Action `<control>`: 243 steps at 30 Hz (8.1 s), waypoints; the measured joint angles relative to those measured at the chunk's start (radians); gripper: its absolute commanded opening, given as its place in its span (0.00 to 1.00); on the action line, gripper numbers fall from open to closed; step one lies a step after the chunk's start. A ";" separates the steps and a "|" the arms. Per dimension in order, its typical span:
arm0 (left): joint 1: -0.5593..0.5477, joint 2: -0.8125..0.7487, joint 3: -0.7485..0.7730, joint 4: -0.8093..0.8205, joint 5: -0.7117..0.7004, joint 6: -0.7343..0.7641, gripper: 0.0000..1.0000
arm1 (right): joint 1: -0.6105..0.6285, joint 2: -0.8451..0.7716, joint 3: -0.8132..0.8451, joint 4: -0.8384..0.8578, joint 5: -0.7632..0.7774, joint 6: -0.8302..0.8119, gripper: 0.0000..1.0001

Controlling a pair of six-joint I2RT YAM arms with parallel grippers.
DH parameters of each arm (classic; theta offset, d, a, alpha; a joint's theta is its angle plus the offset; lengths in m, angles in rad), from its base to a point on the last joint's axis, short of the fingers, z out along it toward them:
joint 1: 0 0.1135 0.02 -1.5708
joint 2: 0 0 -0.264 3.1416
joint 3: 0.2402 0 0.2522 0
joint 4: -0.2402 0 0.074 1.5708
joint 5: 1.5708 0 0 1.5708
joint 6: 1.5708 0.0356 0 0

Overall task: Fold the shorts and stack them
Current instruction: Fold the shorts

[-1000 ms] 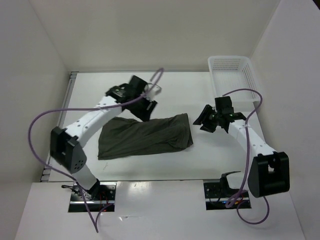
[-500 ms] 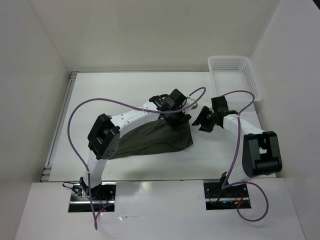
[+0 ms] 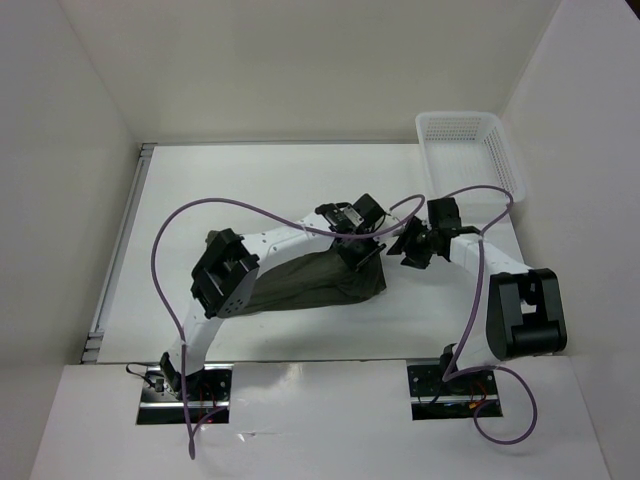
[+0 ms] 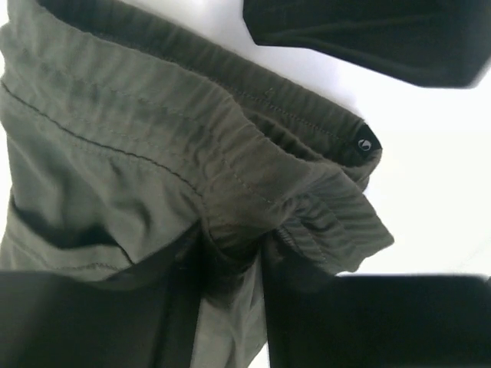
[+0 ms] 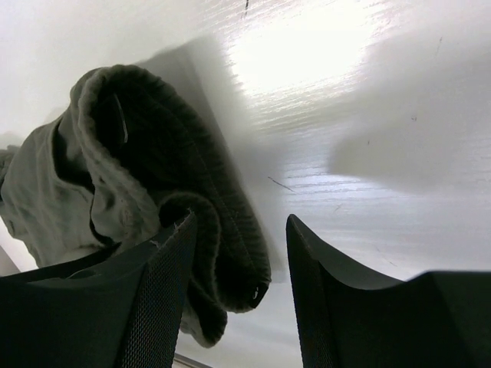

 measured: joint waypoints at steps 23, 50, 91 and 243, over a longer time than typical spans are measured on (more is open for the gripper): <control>0.043 -0.225 -0.069 0.000 -0.160 0.000 0.00 | 0.125 0.002 0.027 -0.033 -0.122 -0.133 0.48; 0.061 -0.225 -0.002 0.023 -0.303 0.000 0.02 | 0.177 0.233 0.084 0.103 -0.346 -0.006 0.00; 0.035 -0.221 -0.069 -0.004 -0.271 0.000 0.06 | 0.067 -0.068 0.088 0.216 -0.058 0.257 0.00; 0.875 -0.142 -0.374 0.027 0.040 -0.005 0.15 | 0.077 0.129 -0.009 0.102 0.068 0.142 0.00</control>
